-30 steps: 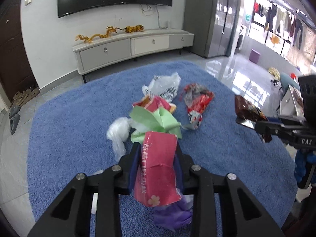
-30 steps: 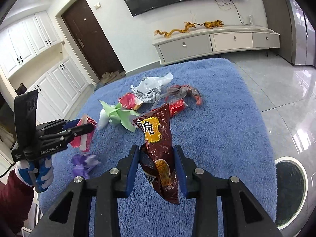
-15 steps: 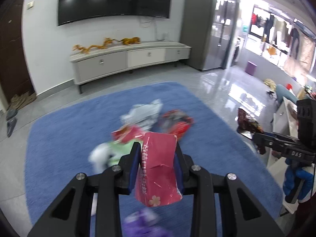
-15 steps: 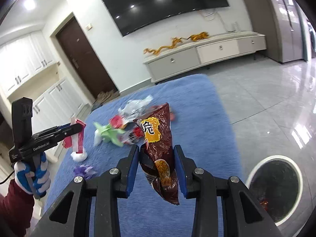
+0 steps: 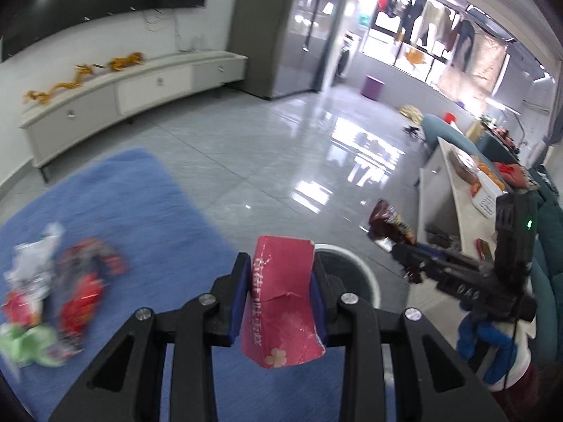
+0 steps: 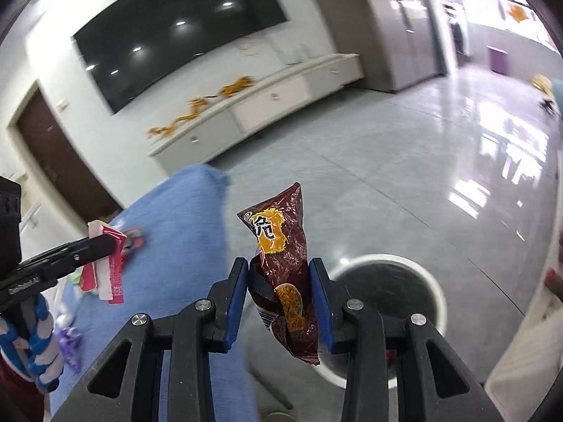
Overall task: Collect trash
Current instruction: 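Carry both items over the bin and open both tools to release, then move both tools back over the remaining trash on the rug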
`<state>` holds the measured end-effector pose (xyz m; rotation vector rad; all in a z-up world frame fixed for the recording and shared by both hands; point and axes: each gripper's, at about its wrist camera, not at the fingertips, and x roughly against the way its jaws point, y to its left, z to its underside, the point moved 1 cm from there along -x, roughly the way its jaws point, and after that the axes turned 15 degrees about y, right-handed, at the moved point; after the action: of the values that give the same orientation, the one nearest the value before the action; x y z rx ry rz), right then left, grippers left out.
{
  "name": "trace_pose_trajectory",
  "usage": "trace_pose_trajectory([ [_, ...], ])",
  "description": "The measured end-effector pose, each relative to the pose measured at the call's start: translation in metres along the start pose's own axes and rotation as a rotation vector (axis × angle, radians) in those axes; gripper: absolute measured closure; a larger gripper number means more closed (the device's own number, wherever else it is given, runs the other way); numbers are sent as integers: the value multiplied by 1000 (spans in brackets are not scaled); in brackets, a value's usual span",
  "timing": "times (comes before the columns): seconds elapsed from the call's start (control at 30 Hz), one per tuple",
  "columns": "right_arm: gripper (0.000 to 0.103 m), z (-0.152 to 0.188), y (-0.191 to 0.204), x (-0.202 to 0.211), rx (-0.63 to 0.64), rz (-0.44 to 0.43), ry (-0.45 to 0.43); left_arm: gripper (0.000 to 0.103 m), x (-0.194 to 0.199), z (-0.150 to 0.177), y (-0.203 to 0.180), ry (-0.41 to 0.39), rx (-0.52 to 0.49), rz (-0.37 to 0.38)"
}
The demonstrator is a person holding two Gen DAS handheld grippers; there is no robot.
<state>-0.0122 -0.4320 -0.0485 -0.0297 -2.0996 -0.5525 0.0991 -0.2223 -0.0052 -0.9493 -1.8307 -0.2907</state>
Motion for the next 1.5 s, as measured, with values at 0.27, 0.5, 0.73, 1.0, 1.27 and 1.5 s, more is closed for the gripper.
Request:
trace_pose_trajectory([
  [0.27, 67, -1, -59, -9, -122, 26, 19, 70, -64, -43, -55, 66, -20, 82],
  [0.5, 43, 2, -83, -10, -198, 79, 23, 41, -91, -59, -78, 87, -4, 120],
  [0.73, 43, 5, -82, -8, -196, 103, 26, 41, -84, -50, -82, 56, -9, 56],
  [1.0, 43, 0, -65, 7, -171, 129, -12, 33, -46, -28, -72, -66, 29, -94],
  [1.27, 39, 0, -35, 27, -123, 148, -61, 29, -4, -2, -52, -176, 101, -202],
  [1.5, 33, -1, -8, 40, -71, 163, -91, 29, 24, 19, -37, -238, 154, -260],
])
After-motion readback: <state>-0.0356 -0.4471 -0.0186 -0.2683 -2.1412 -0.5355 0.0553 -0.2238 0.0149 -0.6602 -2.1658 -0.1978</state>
